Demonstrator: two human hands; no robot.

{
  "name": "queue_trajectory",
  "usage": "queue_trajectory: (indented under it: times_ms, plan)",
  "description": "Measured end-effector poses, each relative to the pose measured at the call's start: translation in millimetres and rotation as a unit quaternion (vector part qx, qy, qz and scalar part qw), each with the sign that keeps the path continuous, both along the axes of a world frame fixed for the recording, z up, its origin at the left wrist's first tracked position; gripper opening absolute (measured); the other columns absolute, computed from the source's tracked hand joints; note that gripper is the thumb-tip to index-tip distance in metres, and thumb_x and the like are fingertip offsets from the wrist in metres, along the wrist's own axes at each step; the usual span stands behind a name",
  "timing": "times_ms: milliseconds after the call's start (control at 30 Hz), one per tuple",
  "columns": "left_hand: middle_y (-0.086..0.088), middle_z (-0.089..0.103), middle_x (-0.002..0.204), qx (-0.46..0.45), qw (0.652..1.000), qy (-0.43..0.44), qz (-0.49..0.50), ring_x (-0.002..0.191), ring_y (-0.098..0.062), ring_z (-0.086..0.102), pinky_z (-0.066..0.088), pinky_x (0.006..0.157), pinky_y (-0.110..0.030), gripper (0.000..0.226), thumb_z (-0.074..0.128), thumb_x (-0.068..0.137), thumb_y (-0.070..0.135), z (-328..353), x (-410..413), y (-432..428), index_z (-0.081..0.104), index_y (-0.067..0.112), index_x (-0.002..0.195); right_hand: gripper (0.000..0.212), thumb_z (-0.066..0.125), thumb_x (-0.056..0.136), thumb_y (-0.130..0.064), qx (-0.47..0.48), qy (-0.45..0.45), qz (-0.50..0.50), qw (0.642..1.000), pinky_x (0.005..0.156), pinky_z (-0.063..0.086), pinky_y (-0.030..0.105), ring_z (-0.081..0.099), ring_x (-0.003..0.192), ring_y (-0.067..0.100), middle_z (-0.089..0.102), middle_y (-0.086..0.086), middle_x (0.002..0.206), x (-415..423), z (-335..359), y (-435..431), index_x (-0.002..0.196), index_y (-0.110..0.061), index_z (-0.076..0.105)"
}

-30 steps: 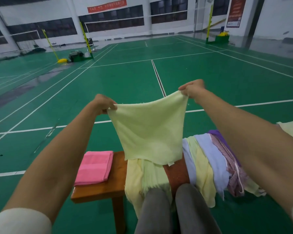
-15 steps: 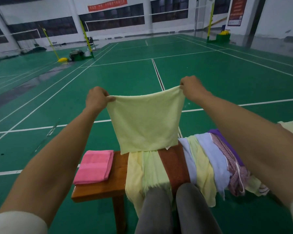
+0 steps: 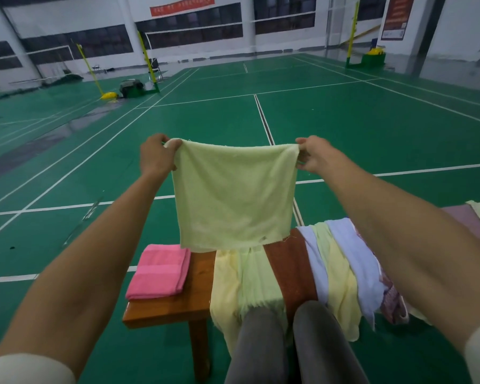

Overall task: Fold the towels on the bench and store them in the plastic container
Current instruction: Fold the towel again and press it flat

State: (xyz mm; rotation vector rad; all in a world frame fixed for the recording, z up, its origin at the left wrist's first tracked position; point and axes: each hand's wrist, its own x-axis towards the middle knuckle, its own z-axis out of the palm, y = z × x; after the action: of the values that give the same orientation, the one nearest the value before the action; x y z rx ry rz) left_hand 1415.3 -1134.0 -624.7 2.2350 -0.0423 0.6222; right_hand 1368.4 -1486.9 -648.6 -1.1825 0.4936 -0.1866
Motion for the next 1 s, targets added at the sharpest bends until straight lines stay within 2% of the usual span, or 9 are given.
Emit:
queue_trajectory:
  times_ms: [133, 200, 333, 433, 567, 633, 733, 833, 1000]
  plan:
    - [-0.010, 0.069, 0.067, -0.064, 0.998, 0.007, 0.010, 0.053, -0.025, 0.065, 0.059, 0.066, -0.041, 0.027, 0.081, 0.080, 0.038, -1.9, 4.9, 10.1, 0.068, 0.015, 0.072, 0.024, 0.050, 0.096, 0.013, 0.021, -0.016, 0.052, 0.998, 0.074, 0.059, 0.036, 0.062, 0.087, 0.024, 0.059, 0.017, 0.106, 1.8, 0.0, 3.3, 0.115, 0.001, 0.058]
    - [-0.009, 0.065, 0.059, -0.082, 0.997, 0.007, 0.010, 0.052, -0.024, 0.060, 0.058, 0.064, -0.038, 0.027, 0.084, 0.076, 0.036, -1.9, 5.9, 15.7, 0.068, 0.016, 0.068, 0.034, 0.064, 0.090, 0.012, -0.144, 0.002, 0.050, 0.988, 0.084, 0.060, 0.035, 0.065, 0.095, 0.024, 0.065, 0.017, 0.117, 8.0, -2.5, 3.7, 0.123, 0.003, 0.064]
    - [-0.009, 0.064, 0.059, -0.095, 0.995, 0.020, -0.016, 0.043, -0.015, 0.056, 0.050, 0.052, -0.027, 0.029, 0.088, 0.075, 0.028, -4.6, 7.0, 22.6, 0.071, 0.005, 0.076, 0.028, 0.066, 0.088, 0.003, -0.564, 0.017, 0.069, 0.823, 0.083, 0.052, 0.030, 0.065, 0.097, 0.024, 0.071, 0.010, 0.110, 10.3, -4.6, 3.4, 0.112, -0.005, 0.076]
    - [-0.014, 0.068, 0.068, -0.087, 0.993, 0.053, -0.060, 0.047, -0.015, 0.061, 0.059, 0.062, -0.030, 0.023, 0.088, 0.077, 0.020, -9.4, 12.7, 31.2, 0.072, 0.004, 0.080, 0.024, 0.061, 0.091, 0.002, -0.662, 0.000, 0.080, 0.745, 0.080, 0.053, 0.034, 0.066, 0.092, 0.029, 0.073, 0.014, 0.106, 12.3, -0.8, 4.7, 0.108, -0.005, 0.077]
    - [-0.026, 0.071, 0.091, -0.041, 0.982, 0.138, -0.120, 0.057, -0.015, 0.069, 0.063, 0.074, -0.030, 0.023, 0.077, 0.088, 0.004, -16.0, 16.0, 45.9, 0.071, -0.012, 0.104, 0.025, 0.051, 0.091, 0.004, -0.731, -0.006, 0.065, 0.679, 0.069, 0.048, 0.035, 0.065, 0.080, 0.035, 0.068, 0.019, 0.085, 13.1, 4.1, 3.2, 0.088, -0.002, 0.074]
    - [-0.021, 0.073, 0.085, 0.036, 0.975, 0.172, -0.134, 0.060, -0.015, 0.072, 0.063, 0.078, -0.032, 0.016, 0.074, 0.089, 0.003, -17.6, 14.0, 53.2, 0.073, -0.010, 0.100, 0.027, 0.047, 0.090, 0.006, -0.750, -0.015, 0.058, 0.658, 0.071, 0.048, 0.036, 0.064, 0.082, 0.037, 0.069, 0.022, 0.090, 14.1, 5.4, 3.4, 0.093, -0.002, 0.073]
    - [-0.007, 0.075, 0.065, 0.170, 0.964, 0.164, -0.119, 0.058, -0.010, 0.072, 0.060, 0.078, -0.029, 0.009, 0.076, 0.087, 0.012, -15.4, 9.6, 58.4, 0.078, 0.011, 0.079, 0.030, 0.044, 0.093, 0.005, -0.750, -0.024, 0.050, 0.659, 0.082, 0.053, 0.043, 0.061, 0.095, 0.041, 0.066, 0.022, 0.108, 19.2, 2.8, 4.8, 0.111, -0.002, 0.067]
    - [-0.006, 0.071, 0.057, 0.207, 0.966, 0.117, -0.101, 0.048, -0.010, 0.061, 0.053, 0.063, -0.022, 0.012, 0.078, 0.083, 0.014, -13.2, 6.5, 55.1, 0.078, 0.010, 0.071, 0.017, 0.050, 0.101, -0.006, -0.718, -0.034, 0.034, 0.695, 0.081, 0.047, 0.038, 0.059, 0.098, 0.038, 0.063, 0.022, 0.110, 23.9, 2.5, 9.0, 0.110, -0.003, 0.064]
    - [-0.008, 0.066, 0.063, 0.145, 0.981, 0.094, -0.089, 0.051, -0.012, 0.055, 0.043, 0.056, -0.024, 0.015, 0.088, 0.074, 0.016, -9.8, 7.9, 61.9, 0.077, 0.007, 0.076, 0.021, 0.058, 0.101, -0.019, -0.580, -0.029, 0.005, 0.814, 0.078, 0.048, 0.034, 0.057, 0.086, 0.023, 0.070, 0.013, 0.105, 25.1, 6.8, 9.8, 0.104, -0.004, 0.072]
